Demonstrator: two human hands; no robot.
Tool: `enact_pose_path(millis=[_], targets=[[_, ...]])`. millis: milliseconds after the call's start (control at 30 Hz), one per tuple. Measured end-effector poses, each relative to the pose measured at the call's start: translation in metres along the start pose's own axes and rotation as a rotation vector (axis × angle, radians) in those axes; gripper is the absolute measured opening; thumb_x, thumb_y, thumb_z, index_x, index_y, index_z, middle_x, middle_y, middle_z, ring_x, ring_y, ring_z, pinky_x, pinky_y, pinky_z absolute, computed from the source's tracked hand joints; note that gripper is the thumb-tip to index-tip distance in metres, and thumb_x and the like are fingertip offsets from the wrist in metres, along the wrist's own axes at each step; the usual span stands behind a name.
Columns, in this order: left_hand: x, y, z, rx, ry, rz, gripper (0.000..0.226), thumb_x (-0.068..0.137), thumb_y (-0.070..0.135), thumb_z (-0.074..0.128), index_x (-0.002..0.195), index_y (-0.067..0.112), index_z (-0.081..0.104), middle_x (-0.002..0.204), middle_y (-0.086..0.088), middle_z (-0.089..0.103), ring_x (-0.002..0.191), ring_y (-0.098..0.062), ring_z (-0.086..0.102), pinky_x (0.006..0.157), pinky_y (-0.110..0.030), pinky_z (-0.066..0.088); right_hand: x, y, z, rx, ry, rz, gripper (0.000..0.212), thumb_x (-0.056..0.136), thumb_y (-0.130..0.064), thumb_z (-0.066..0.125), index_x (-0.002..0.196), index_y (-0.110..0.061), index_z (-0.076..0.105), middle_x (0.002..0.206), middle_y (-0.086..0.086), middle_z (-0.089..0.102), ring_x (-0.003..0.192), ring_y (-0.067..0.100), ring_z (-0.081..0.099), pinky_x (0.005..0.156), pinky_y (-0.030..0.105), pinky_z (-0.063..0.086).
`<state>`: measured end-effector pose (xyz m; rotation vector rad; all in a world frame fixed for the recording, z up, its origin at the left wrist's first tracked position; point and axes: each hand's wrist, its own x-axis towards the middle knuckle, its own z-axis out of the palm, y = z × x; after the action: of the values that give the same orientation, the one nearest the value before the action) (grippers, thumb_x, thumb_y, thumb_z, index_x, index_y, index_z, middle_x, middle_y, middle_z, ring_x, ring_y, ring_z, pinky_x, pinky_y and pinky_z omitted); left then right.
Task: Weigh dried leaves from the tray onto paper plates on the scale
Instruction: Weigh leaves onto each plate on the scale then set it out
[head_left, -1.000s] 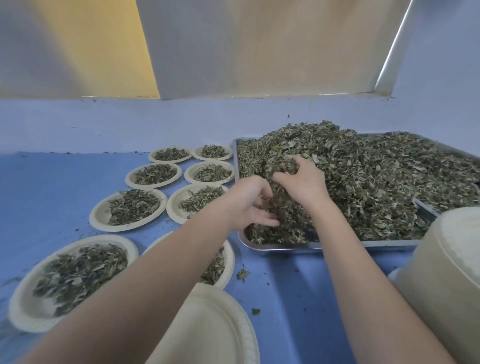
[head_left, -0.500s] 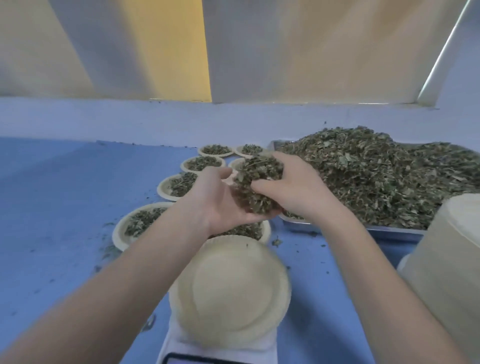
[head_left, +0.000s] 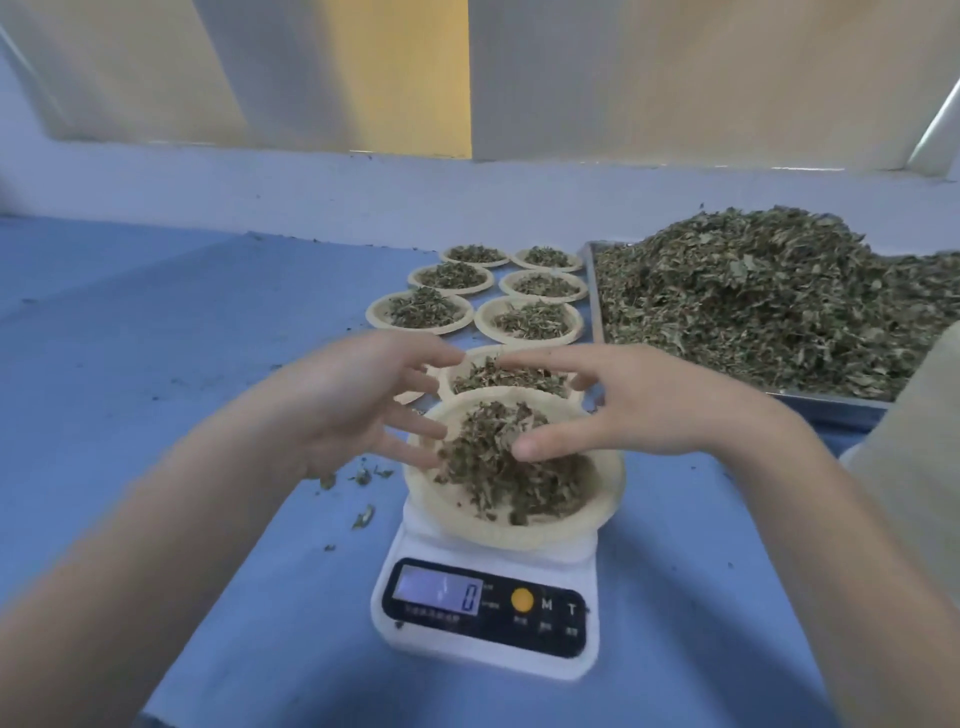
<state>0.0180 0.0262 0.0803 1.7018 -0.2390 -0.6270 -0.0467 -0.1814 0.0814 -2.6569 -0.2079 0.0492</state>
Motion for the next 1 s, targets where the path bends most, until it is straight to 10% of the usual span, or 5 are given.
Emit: enact_pose_path(millis=[300,533,1000], targets=[[0.011,-0.015,0.007,0.144,0.259,0.298,0.030,0.089,0.027,0.059,0.120,0.029,0.060,0.115,0.006,0.061,0.104,-0.013,0.059,0.095,-0.041,0.050,0.004,0.004,0.013,0.090,0.272,-0.006,0.053,0.070,-0.073,0.047,0.119,-0.054,0.055,0.094,-0.040,0.049,0.106,0.003,0.057,0.085,0.020,0.041],[0.018,-0.019,0.021,0.279,0.272,0.452,0.039,0.080,0.037,0.067,0.119,0.036,0.058,0.119,0.019,0.059,0.110,-0.004,0.056,0.100,-0.036,0.044,0.006,0.000,0.019,0.113,0.336,-0.037,0.034,0.081,-0.058,0.057,0.113,-0.048,0.062,0.113,-0.028,0.060,0.104,0.003,0.058,0.097,0.036,0.046],[0.031,-0.024,0.029,0.279,0.289,0.583,0.023,0.083,0.025,0.066,0.100,0.040,0.063,0.104,0.023,0.063,0.102,0.004,0.057,0.087,-0.026,0.046,0.003,0.009,0.018,0.117,0.413,-0.020,0.018,0.085,-0.042,0.062,0.101,-0.037,0.070,0.098,-0.023,0.065,0.093,0.000,0.061,0.089,0.019,0.045]])
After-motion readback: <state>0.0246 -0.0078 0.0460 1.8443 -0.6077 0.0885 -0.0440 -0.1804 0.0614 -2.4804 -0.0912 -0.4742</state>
